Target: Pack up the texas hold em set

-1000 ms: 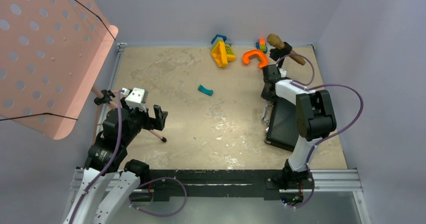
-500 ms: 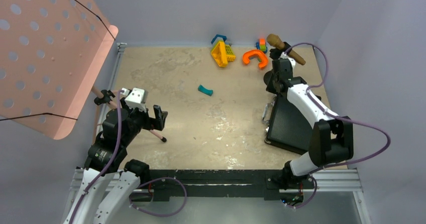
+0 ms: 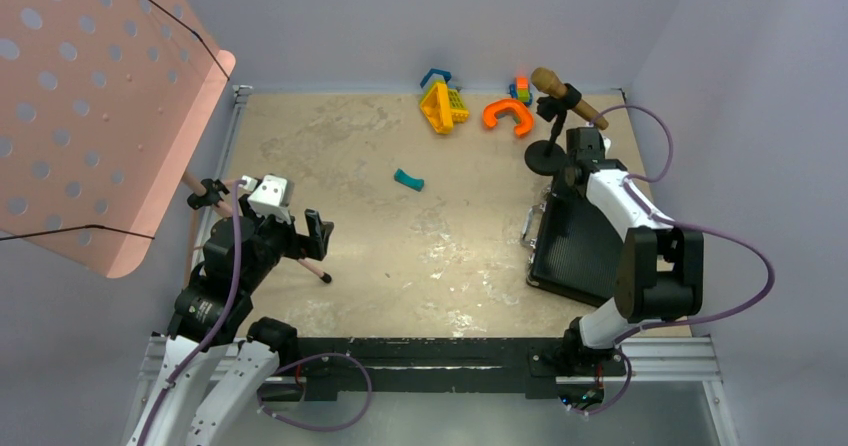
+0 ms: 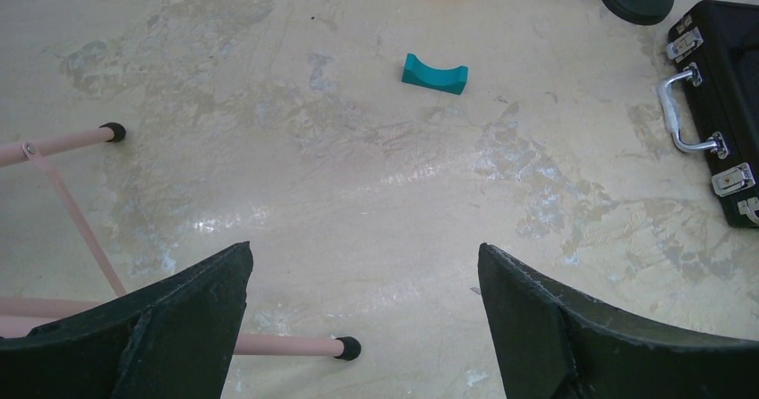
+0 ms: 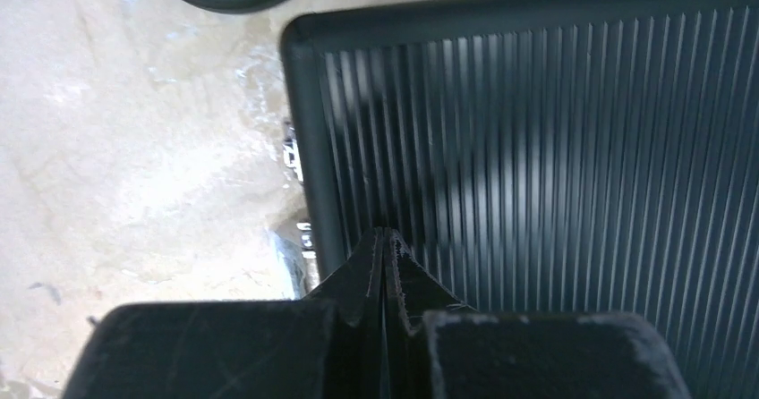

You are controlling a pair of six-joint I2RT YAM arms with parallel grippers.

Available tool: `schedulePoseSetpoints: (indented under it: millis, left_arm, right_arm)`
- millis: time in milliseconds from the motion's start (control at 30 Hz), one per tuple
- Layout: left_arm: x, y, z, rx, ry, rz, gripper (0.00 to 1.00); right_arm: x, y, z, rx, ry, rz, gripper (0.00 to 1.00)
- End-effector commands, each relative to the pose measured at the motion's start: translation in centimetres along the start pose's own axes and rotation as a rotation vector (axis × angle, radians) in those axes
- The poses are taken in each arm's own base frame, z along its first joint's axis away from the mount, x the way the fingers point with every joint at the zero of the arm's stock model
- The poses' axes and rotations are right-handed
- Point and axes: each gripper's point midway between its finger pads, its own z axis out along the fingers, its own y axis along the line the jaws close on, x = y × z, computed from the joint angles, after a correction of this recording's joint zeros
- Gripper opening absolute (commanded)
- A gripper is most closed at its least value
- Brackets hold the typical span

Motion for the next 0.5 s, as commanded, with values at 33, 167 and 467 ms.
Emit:
schedulePoseSetpoints:
  millis: [33, 167, 467]
  left_arm:
    - [-1.3, -0.4, -0.3, 0.018, -0.046, -0.004, 0.99]
    - [-1.3, -0.4, -0.3, 0.018, -0.046, -0.005, 1.0]
    - [-1.3, -0.4, -0.3, 0.017, -0.047, -0.005, 0.99]
  right_arm:
    - [1.5, 0.4, 1.2, -0.017, 0.059, -0.026, 0.0]
    - [1.6, 0.6, 1.2, -0.028, 0.065, -0.02, 0.0]
    - [1.6, 1.0, 1.4, -0.053, 0.076, -0.014, 0.0]
